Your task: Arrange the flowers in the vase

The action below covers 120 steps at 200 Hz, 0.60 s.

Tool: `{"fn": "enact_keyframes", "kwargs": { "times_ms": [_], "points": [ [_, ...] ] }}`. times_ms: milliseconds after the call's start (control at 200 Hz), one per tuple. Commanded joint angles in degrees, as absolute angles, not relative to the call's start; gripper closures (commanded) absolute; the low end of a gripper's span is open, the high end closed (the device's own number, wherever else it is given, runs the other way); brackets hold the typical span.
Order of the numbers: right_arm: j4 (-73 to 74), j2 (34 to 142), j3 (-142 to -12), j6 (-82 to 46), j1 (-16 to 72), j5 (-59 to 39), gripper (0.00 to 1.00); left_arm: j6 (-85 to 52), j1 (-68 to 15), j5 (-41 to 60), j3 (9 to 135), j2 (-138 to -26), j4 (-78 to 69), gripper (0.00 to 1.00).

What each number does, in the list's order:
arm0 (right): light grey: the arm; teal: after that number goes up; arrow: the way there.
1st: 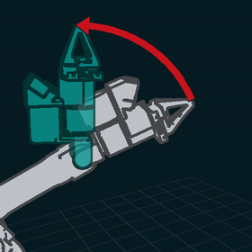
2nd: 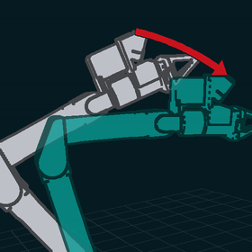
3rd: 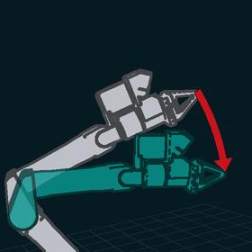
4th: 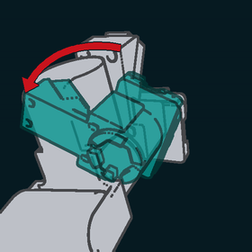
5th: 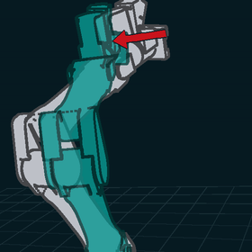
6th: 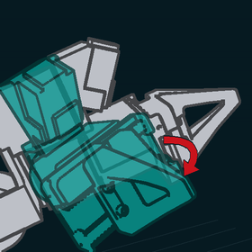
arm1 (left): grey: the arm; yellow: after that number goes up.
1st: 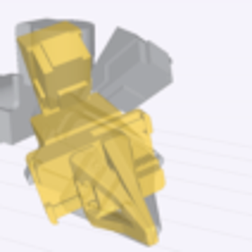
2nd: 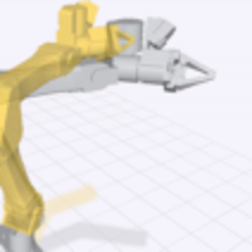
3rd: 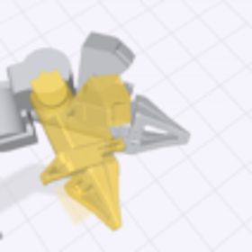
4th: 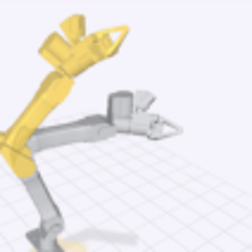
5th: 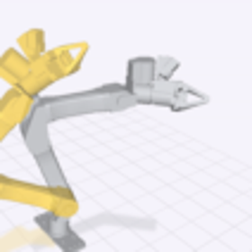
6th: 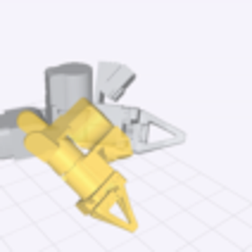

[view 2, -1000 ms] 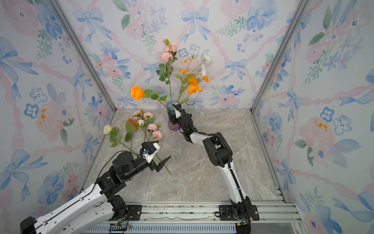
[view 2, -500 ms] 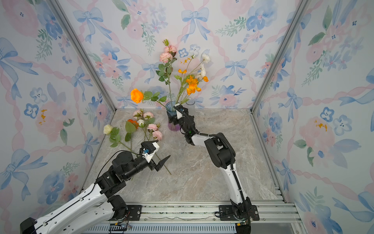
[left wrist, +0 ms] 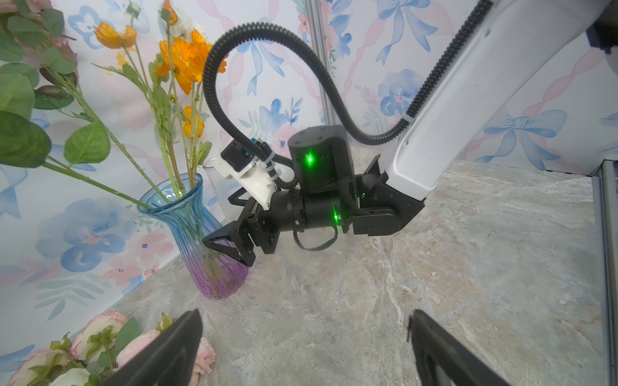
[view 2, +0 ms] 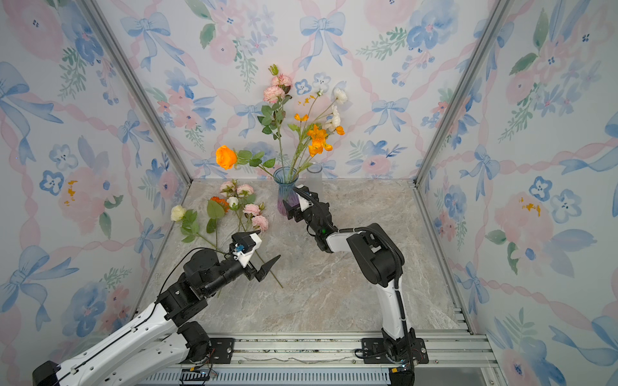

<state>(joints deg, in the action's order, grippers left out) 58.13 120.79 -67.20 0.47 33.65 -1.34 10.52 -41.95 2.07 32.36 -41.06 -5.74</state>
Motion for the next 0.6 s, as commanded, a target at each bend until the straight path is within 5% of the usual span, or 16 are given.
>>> {"fn": "enact_keyframes", "kwargs": {
  "times_ms": [0, 185, 340, 445, 595],
  "points": [
    [61.78, 114.91, -61.73, -0.85, 33.13, -2.22, 0.03, 9.71, -41.49, 2.91, 32.22, -40.19, -6.79, 0.02],
    [63.59, 106.29, -47.09, -3.19, 32.92, -1.22, 0.03, 9.32, -41.32, 0.08, 32.13, -40.33, -6.78, 0.02],
    [59.7, 99.05, -37.1, -9.18, 30.68, 0.95, 0.03, 9.06, -41.24, -12.53, 31.95, -41.85, -6.68, 0.02],
    [48.18, 96.16, -39.92, -8.41, 29.38, 2.99, 0.03, 8.33, -40.17, -17.86, 31.99, -43.8, -6.54, 0.02],
    [36.43, 99.56, -52.38, -3.91, 28.04, 4.45, 0.03, 6.26, -37.14, -12.18, 32.87, -45.86, -6.18, 0.02]
  ]
}}
